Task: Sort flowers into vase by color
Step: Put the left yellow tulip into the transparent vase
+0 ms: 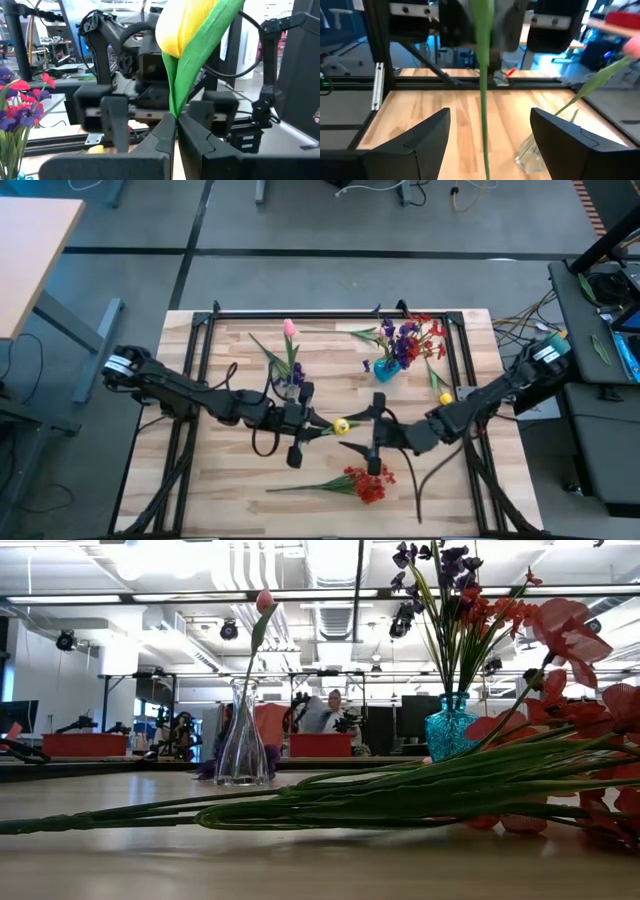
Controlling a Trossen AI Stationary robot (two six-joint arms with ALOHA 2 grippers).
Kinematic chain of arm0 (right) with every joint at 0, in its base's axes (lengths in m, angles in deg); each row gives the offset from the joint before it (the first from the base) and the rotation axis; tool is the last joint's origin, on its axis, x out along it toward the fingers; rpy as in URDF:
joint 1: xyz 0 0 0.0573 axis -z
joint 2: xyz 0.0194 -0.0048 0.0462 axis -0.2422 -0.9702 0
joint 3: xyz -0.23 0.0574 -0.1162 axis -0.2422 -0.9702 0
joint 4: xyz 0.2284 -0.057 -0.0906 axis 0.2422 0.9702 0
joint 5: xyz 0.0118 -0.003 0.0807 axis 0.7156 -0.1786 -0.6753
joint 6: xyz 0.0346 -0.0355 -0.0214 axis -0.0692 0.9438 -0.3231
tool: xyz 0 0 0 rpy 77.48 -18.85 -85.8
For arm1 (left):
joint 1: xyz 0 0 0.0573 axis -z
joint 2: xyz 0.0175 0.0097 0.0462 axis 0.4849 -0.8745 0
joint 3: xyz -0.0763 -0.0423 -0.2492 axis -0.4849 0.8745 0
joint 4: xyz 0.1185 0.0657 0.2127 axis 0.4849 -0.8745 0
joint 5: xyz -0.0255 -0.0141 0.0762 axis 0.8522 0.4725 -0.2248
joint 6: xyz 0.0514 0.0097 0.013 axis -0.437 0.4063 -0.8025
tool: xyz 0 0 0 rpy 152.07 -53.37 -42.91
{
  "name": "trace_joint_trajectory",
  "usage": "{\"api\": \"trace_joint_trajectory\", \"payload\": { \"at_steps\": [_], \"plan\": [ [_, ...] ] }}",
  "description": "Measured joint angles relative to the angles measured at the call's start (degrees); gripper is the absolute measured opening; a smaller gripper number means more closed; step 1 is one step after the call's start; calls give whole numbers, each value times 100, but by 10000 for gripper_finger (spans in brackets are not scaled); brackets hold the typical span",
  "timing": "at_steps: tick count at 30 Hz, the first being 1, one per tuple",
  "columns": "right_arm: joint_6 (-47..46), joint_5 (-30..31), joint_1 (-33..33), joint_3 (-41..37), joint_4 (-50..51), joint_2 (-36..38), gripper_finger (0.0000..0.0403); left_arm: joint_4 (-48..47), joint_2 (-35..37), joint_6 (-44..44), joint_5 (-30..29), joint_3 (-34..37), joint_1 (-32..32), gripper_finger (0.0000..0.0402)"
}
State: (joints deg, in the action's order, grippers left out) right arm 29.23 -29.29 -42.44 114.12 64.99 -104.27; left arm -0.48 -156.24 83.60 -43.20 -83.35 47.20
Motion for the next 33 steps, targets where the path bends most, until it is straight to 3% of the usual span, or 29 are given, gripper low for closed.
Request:
{"api": "trace_joint_trajectory", "payload": {
  "at_steps": [8, 16, 21, 25, 27, 33],
  "plan": [
    [84, -370, 229, 4, -447, -115, 231, -374, 138, -33, -426, 2, 45, 0],
    [92, -368, 279, 7, -453, -76, 197, -368, 138, -35, -452, 2, 40, 0],
    [71, -374, 404, 9, -592, -72, 142, -366, 138, -36, -457, 2, 38, 0],
    [49, -393, 458, 9, -573, -72, 68, -337, 138, -36, -578, 2, 29, 4],
    [165, -443, 459, 9, -577, -72, 27, -353, 156, -136, -605, 2, 41, 14],
    [143, -499, 605, 53, -562, -70, 11, -1220, 673, -184, -587, 0, 42, 86]
  ]
}}
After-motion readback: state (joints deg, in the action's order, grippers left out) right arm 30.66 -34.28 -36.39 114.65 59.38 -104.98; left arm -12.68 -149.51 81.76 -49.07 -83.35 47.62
